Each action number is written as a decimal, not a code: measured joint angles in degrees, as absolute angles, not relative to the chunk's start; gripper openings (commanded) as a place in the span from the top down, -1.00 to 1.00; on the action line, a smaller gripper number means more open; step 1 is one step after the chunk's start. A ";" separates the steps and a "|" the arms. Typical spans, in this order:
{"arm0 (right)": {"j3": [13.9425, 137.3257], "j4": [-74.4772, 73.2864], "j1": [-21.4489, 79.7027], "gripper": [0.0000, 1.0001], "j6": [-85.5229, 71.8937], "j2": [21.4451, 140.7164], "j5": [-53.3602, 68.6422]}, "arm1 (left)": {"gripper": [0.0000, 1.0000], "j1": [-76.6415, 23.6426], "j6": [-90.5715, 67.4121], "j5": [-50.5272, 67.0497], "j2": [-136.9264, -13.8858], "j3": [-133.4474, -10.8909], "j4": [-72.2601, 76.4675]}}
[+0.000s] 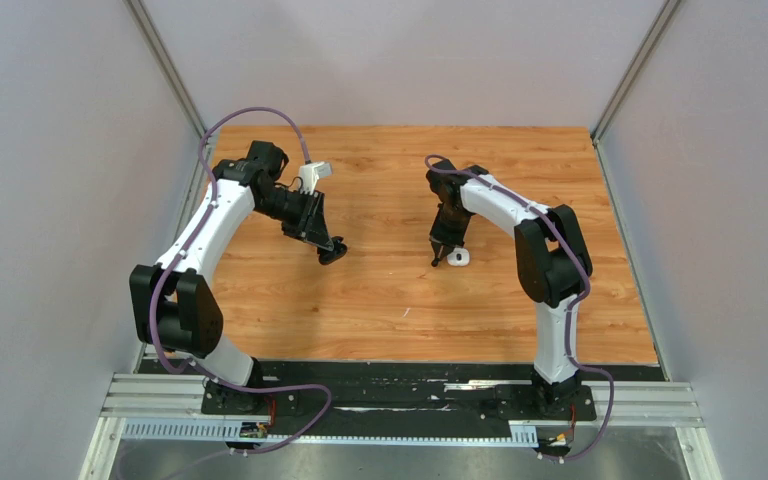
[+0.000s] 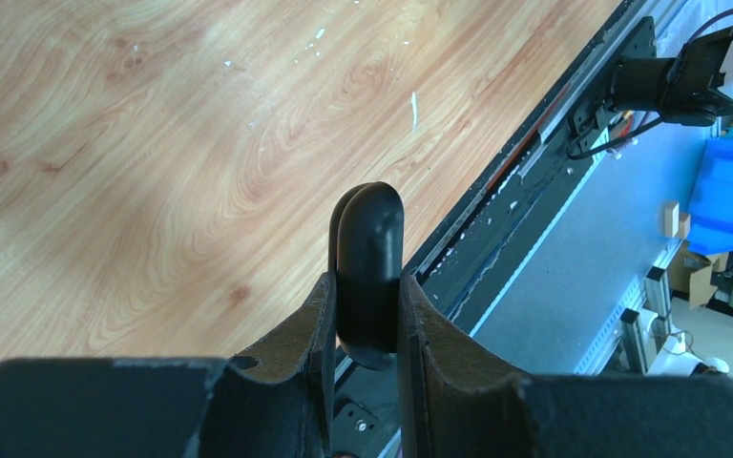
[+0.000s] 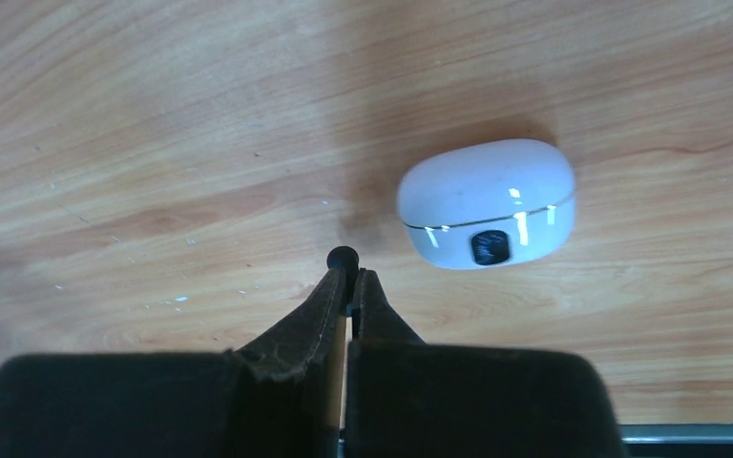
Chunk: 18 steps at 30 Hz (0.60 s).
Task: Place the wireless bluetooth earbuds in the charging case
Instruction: Place the earbud at the center of the board.
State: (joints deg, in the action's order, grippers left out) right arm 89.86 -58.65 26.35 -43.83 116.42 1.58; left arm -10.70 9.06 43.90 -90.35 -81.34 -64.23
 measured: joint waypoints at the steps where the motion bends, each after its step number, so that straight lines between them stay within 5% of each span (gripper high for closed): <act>1: 90.61 -58.96 26.70 0.83 -45.04 117.12 1.61 | 1.00 -10.57 9.04 43.83 -90.15 -81.12 -64.31; 7: 94.41 -58.83 28.69 0.31 -49.12 121.14 3.70 | 1.00 -9.96 9.06 43.70 -89.03 -79.72 -64.66; 18: 97.27 -56.47 26.22 0.03 -41.08 121.32 11.25 | 1.00 -9.28 9.65 41.78 -86.52 -78.48 -65.21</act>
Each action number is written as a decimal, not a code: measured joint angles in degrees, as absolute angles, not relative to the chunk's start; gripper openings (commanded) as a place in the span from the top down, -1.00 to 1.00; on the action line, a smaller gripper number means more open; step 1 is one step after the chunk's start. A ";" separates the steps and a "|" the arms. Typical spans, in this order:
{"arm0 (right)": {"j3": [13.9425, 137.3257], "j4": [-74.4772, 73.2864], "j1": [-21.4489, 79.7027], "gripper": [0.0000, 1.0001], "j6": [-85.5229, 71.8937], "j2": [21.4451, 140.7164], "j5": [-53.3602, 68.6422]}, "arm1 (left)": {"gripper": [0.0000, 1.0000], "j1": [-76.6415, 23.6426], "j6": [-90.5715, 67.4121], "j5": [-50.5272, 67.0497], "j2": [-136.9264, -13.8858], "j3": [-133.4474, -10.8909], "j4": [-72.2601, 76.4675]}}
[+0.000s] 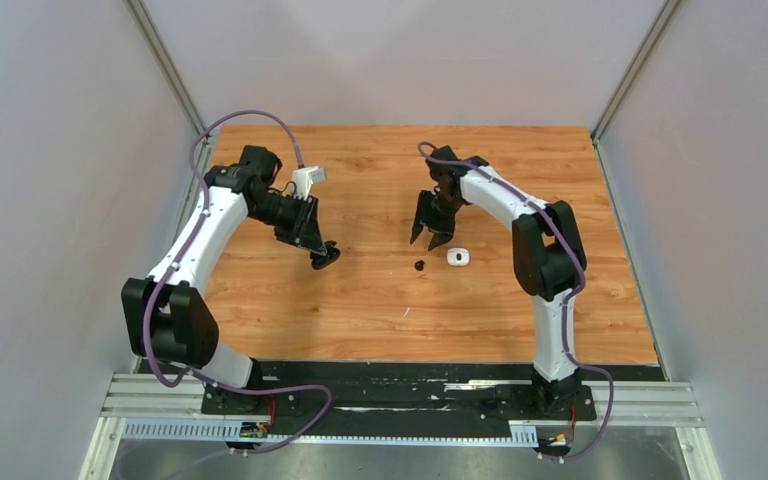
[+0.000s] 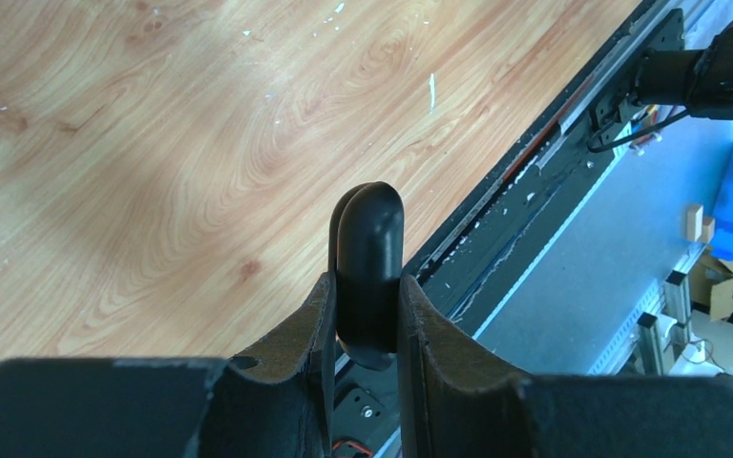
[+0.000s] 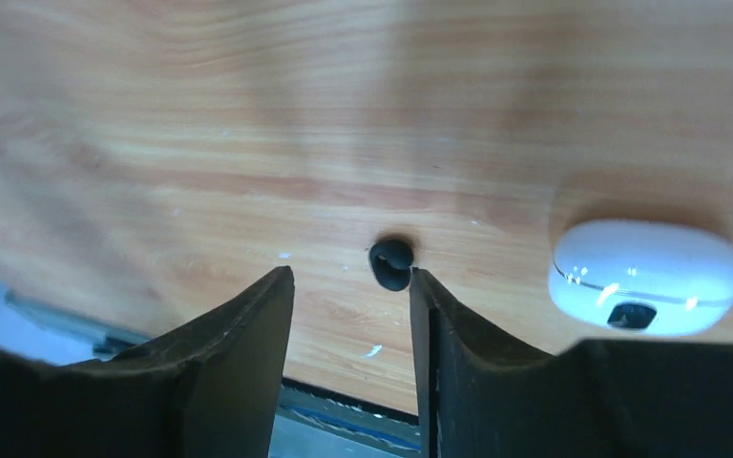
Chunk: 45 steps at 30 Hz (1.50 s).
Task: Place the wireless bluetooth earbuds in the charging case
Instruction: Place the earbud at the center of the board, then pick up the earbud from the center of the board.
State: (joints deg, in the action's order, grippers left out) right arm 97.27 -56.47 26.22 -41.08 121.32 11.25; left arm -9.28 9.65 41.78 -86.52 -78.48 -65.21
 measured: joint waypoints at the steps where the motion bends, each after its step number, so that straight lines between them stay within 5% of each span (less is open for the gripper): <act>1: 97.38 -55.42 25.32 0.06 -37.30 120.97 14.37 | 1.00 -9.26 9.87 41.47 -86.39 -78.48 -65.25; 9: 108.25 -59.16 21.02 0.07 22.31 119.37 48.75 | 1.00 -8.10 12.75 39.86 -84.33 -78.46 -65.41; 14: 104.60 -67.35 24.10 0.07 65.06 116.36 50.24 | 1.00 -6.13 13.82 39.68 -82.28 -78.46 -65.52; 19: 102.35 -73.10 27.33 0.08 87.66 120.97 45.50 | 1.00 -5.23 14.41 39.53 -81.34 -78.46 -66.00; 26: 102.00 -74.15 28.99 0.30 98.06 123.79 41.28 | 1.00 -5.15 15.29 39.53 -80.01 -77.25 -67.07; 45: 101.93 -71.85 29.23 0.33 102.10 126.52 35.83 | 1.00 -5.15 15.33 40.03 -79.99 -76.88 -67.09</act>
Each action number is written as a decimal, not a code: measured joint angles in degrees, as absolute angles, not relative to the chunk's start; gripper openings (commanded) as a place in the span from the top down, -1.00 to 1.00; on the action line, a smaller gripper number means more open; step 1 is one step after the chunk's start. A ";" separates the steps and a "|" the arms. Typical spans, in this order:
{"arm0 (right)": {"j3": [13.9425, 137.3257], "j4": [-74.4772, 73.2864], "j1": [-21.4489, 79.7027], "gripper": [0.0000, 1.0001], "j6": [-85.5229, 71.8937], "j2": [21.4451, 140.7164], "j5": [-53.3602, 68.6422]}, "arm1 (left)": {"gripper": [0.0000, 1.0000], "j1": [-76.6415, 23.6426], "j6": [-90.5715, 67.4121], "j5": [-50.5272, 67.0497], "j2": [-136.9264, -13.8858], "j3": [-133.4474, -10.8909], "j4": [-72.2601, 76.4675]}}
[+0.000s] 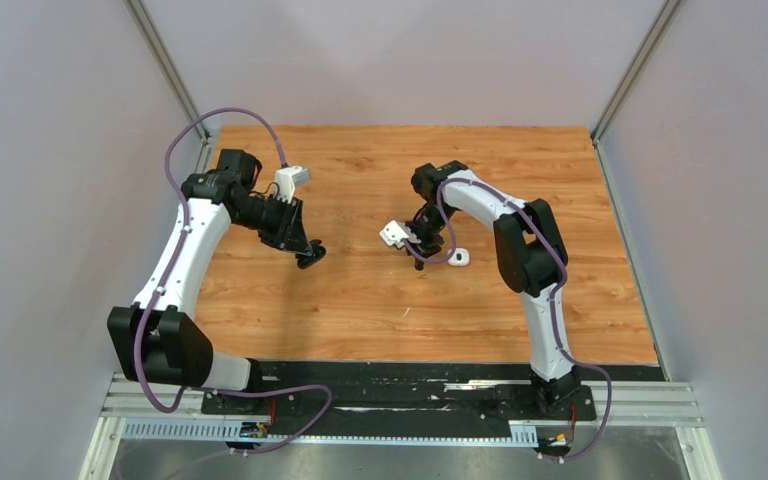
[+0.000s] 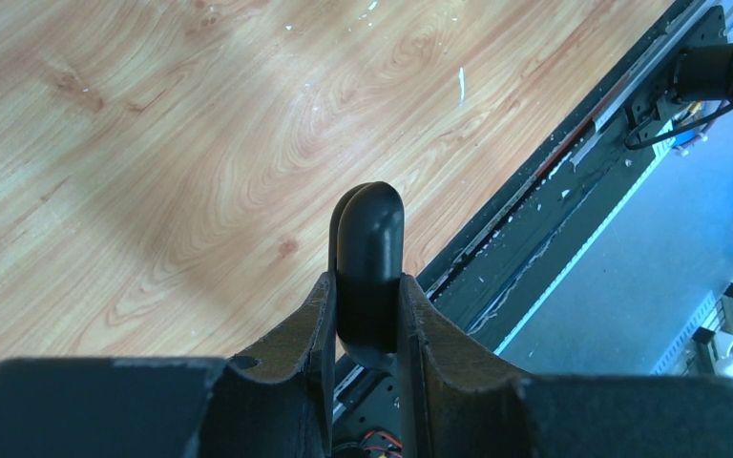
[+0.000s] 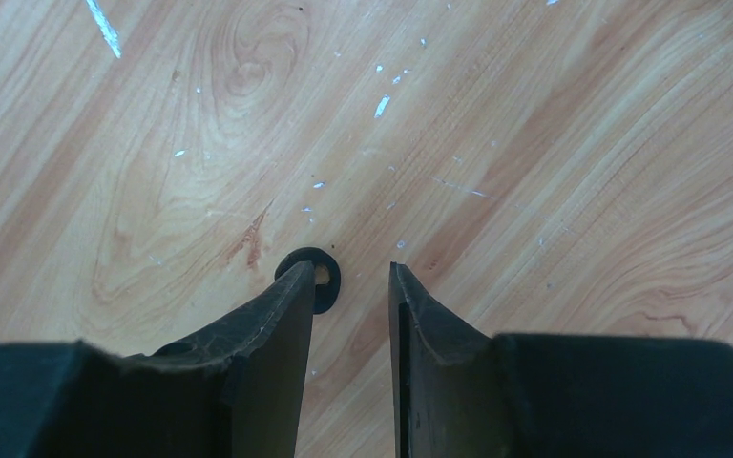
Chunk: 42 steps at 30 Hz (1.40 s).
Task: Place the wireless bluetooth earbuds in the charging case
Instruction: Pick up the earbud from the center of the board.
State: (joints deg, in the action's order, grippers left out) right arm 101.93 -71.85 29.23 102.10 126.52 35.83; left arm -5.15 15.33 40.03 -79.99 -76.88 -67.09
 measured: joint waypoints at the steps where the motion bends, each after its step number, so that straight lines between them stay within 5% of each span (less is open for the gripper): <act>1: 101.80 -71.55 29.23 0.33 102.24 126.52 35.66 | 1.00 -5.15 15.33 40.05 -80.03 -76.88 -67.09; 42: 96.31 -70.02 26.87 0.35 101.75 122.89 36.14 | 1.00 -5.15 14.79 41.50 -81.25 -76.88 -66.32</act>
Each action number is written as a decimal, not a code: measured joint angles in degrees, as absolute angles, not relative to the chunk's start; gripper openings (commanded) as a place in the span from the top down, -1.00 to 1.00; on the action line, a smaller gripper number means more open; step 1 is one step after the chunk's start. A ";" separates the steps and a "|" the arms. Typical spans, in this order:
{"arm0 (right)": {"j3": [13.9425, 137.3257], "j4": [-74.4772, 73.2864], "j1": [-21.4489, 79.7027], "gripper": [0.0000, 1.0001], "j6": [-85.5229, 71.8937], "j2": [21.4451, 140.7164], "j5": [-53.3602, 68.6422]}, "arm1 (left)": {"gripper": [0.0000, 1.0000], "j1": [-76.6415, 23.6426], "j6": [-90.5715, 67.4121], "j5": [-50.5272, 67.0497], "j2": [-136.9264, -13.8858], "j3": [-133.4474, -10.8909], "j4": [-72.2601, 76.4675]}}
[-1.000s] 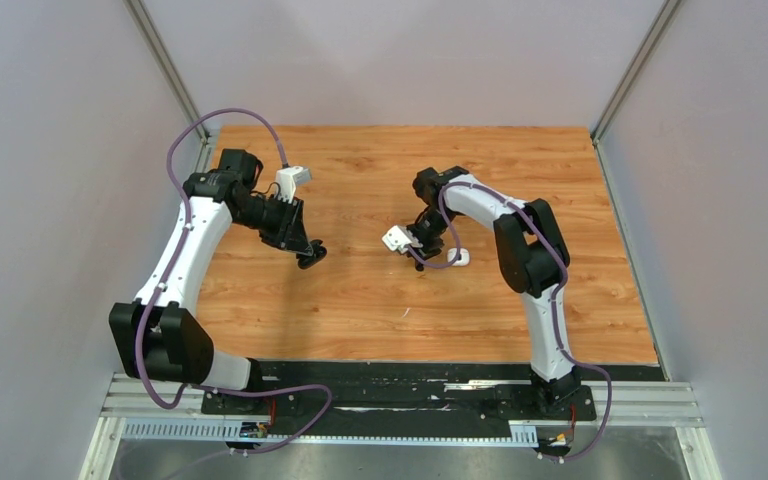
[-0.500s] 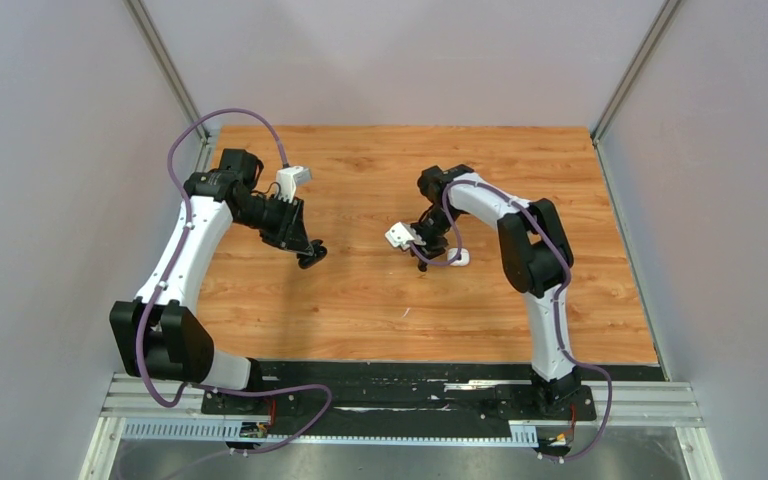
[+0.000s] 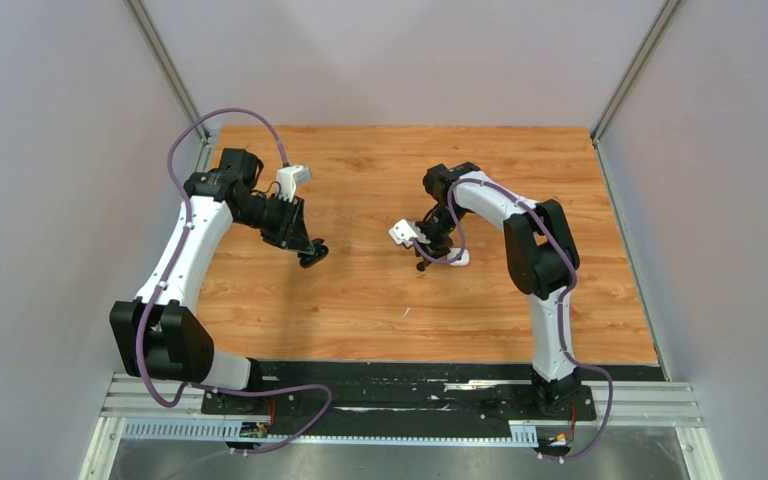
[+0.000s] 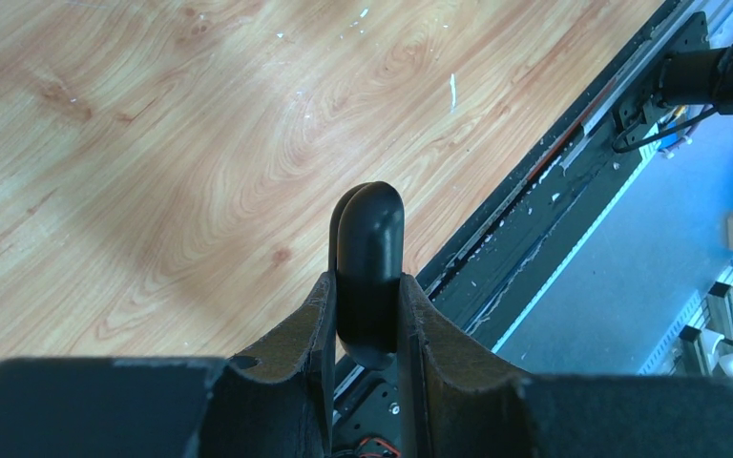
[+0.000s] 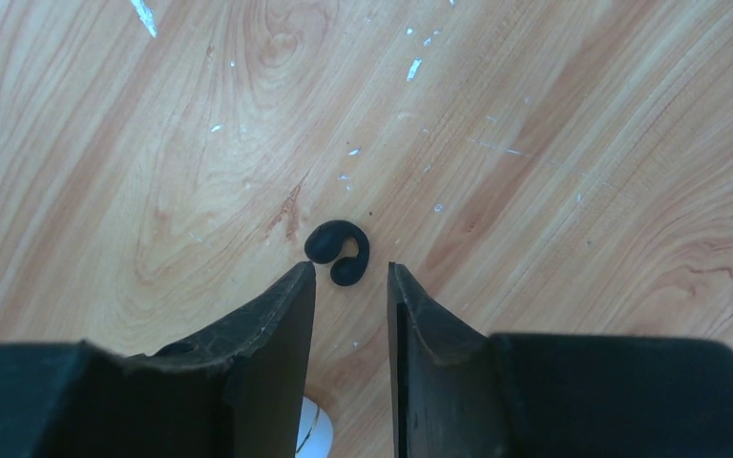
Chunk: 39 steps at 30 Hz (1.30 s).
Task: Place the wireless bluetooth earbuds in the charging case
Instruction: Pick up the earbud from the center of the board.
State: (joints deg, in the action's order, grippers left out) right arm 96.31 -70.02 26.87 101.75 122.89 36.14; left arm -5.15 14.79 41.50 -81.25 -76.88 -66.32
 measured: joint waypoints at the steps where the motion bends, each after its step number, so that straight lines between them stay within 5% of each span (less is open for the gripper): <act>1: 96.38 -70.11 26.87 0.35 101.51 122.89 36.34 | 1.00 -5.15 14.76 41.50 -81.25 -76.88 -66.32; 39: 96.84 -70.59 28.05 0.31 97.82 125.27 37.15 | 1.00 -5.10 14.61 41.52 -81.25 -76.09 -65.73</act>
